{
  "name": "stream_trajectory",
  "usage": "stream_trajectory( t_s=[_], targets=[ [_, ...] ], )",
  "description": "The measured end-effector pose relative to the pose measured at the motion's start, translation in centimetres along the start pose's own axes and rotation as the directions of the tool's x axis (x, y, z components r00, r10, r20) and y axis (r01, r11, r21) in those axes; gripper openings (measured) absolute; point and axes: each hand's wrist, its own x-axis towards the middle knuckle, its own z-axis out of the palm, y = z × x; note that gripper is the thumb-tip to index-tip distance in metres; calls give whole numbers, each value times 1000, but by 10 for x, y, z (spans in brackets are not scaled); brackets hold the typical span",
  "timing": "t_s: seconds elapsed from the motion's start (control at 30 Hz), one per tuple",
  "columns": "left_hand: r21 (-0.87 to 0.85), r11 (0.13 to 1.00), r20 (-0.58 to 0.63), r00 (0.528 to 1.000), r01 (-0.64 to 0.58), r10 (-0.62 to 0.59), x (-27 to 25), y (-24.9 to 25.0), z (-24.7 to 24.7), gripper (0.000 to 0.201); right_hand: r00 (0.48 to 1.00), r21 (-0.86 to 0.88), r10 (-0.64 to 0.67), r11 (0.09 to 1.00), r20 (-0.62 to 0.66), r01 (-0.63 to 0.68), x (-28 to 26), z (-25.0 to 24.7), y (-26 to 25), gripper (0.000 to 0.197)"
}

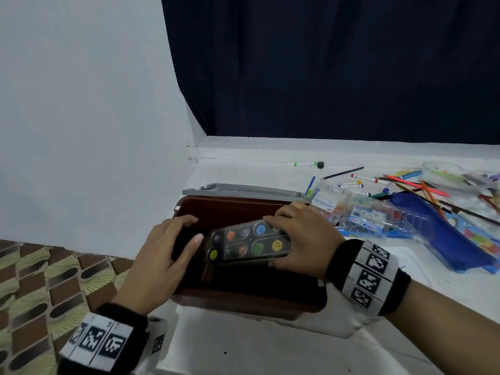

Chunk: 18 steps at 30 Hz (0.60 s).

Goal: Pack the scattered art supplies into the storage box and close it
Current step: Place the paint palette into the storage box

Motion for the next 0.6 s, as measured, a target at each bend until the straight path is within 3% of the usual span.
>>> stream_trajectory(
  t_s=[0.17,0.43,0.6],
  targets=[
    [16,999,48,998,35,-36,-1,1,0,44,996,-120,41,992,78,-32,12,14,-6,72],
    [114,993,70,996,39,-48,0,4,2,50,976,-293,31,955,216,35,19,31,-4,71],
    [111,993,71,997,32,-40,-1,6,2,50,946,-306,15,948,323,89,22,34,-2,78]
  ],
)
